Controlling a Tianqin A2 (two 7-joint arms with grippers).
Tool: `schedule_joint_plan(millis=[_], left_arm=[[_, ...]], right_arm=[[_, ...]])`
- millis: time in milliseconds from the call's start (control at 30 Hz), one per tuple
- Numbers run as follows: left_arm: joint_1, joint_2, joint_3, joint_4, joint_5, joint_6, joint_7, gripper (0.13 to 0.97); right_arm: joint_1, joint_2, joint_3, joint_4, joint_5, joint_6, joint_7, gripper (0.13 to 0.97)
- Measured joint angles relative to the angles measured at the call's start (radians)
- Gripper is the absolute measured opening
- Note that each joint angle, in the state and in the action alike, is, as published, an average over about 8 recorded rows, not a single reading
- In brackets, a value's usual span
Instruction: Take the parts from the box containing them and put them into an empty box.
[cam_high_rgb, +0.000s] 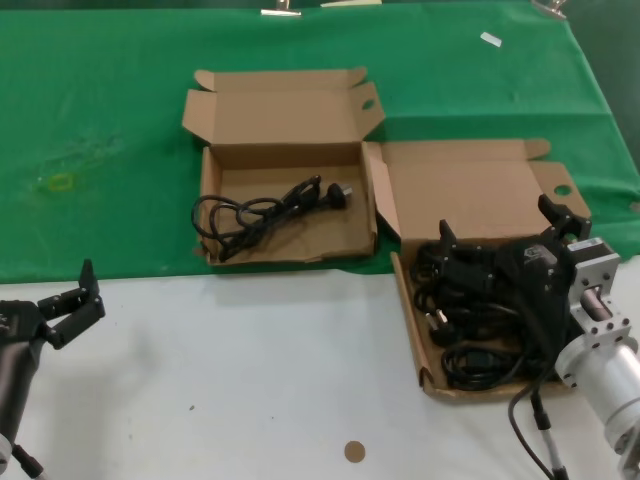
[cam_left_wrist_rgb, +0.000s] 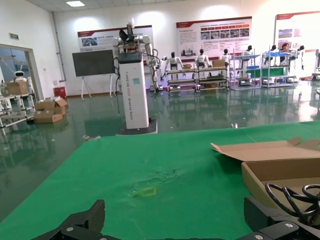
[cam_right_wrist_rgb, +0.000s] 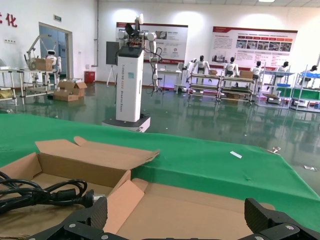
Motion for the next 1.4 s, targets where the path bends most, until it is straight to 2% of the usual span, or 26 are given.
schedule_joint_plan(millis=[1400], left_arm=[[0.000,0.000,0.000,0.000,0.000,0.000,0.000,0.966]], right_arm=[[0.000,0.000,0.000,0.000,0.000,0.000,0.000,0.966]])
